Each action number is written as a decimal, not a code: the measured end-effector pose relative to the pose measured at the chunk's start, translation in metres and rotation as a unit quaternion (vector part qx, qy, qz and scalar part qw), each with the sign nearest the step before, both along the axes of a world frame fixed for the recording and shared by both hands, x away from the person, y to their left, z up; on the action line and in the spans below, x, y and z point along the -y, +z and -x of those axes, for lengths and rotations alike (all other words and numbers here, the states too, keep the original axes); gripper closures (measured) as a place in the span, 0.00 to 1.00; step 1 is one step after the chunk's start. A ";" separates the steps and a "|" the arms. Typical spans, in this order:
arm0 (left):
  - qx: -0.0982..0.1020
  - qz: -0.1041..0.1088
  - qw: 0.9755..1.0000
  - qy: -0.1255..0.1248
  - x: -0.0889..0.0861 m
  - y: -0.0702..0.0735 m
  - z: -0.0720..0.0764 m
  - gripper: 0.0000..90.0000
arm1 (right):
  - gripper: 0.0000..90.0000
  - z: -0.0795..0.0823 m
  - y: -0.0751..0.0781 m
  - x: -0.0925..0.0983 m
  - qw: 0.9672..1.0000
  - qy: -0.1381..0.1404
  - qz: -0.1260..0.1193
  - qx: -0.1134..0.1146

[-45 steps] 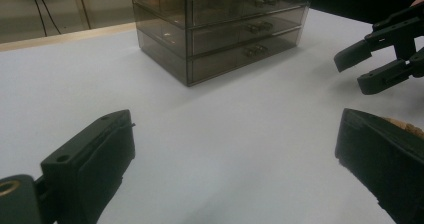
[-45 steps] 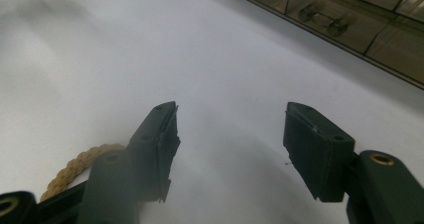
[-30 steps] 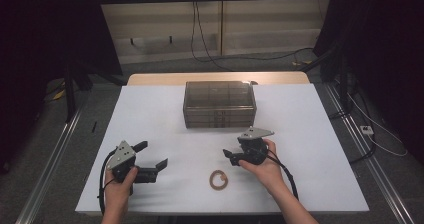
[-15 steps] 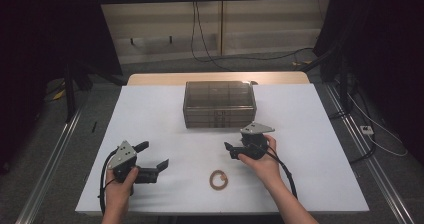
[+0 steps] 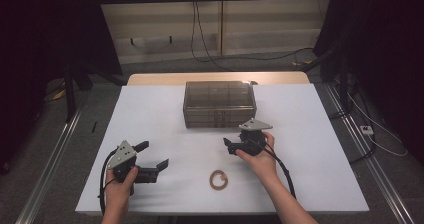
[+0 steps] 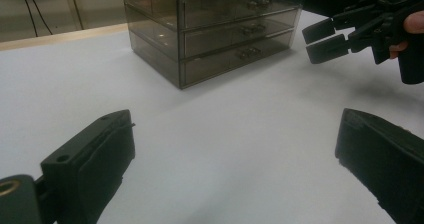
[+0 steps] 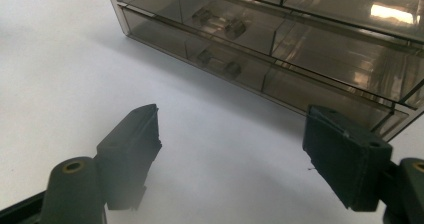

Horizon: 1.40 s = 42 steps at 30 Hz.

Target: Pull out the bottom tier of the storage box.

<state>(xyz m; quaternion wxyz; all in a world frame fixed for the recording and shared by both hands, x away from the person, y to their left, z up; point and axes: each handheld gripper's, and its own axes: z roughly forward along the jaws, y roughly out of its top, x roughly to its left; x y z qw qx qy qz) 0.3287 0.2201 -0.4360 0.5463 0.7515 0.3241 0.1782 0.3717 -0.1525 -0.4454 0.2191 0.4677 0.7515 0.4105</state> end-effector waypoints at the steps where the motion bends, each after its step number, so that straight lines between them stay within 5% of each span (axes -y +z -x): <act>1: 0.000 0.001 1.000 -0.001 0.000 0.000 0.000 0.03 | 0.25 -0.001 0.000 0.000 1.000 -0.002 -0.001 0.002; 22: 0.012 0.017 1.000 0.002 -0.002 0.001 0.001 0.03 | 0.23 -0.012 -0.002 -0.010 1.000 -0.024 -0.001 0.005; 42: 0.009 0.012 1.000 -0.001 -0.003 0.001 0.000 0.03 | 0.22 -0.022 -0.012 -0.014 0.998 -0.057 -0.004 -0.005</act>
